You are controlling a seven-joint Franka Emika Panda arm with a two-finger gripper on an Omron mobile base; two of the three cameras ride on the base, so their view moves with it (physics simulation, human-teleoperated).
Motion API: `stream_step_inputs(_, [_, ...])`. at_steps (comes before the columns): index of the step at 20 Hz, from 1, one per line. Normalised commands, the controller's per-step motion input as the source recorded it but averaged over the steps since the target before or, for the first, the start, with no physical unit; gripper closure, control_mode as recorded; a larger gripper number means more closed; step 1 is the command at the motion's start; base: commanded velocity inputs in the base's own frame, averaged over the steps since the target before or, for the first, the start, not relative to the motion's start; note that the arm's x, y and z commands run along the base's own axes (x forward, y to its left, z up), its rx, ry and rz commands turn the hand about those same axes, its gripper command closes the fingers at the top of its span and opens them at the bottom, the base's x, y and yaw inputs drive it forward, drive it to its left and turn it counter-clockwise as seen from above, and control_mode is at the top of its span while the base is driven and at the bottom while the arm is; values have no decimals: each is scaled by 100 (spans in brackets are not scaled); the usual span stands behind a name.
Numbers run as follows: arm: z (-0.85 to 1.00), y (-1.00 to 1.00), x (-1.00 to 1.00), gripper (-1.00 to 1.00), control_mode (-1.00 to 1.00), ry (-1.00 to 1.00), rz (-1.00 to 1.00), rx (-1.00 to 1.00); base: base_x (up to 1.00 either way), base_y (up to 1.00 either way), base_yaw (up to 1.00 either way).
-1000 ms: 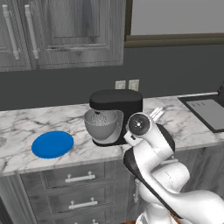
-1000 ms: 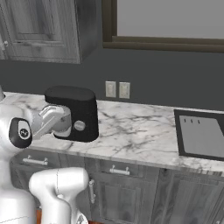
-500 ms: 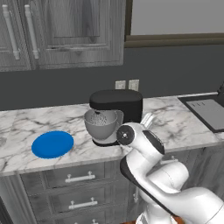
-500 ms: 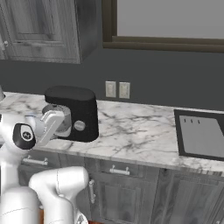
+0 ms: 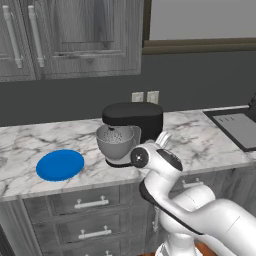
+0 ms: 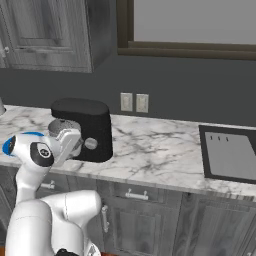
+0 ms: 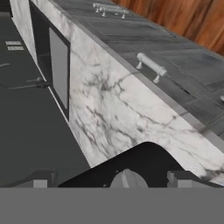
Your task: Add butter and sugar cubes to the stand mixer bowl and then turn on the stand mixer to begin making frosting.
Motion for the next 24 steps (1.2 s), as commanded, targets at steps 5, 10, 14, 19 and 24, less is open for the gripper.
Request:
stream_step_inputs(5, [-10, 6, 30, -100, -100, 0, 0, -4, 0, 0, 0])
stream_step_inputs(10, [0, 6, 26, -100, -100, 0, 0, -7, 0, 0, 0])
stream_step_inputs(14, [-10, 5, 34, -100, -100, 0, 0, -9, 0, 0, 0])
stream_step_inputs(19, [-26, 5, 37, -100, -100, 0, 0, -11, 0, 0, 0])
stream_step_inputs(24, [-19, 7, 22, -100, -100, 0, 0, -9, 0, 0, 0])
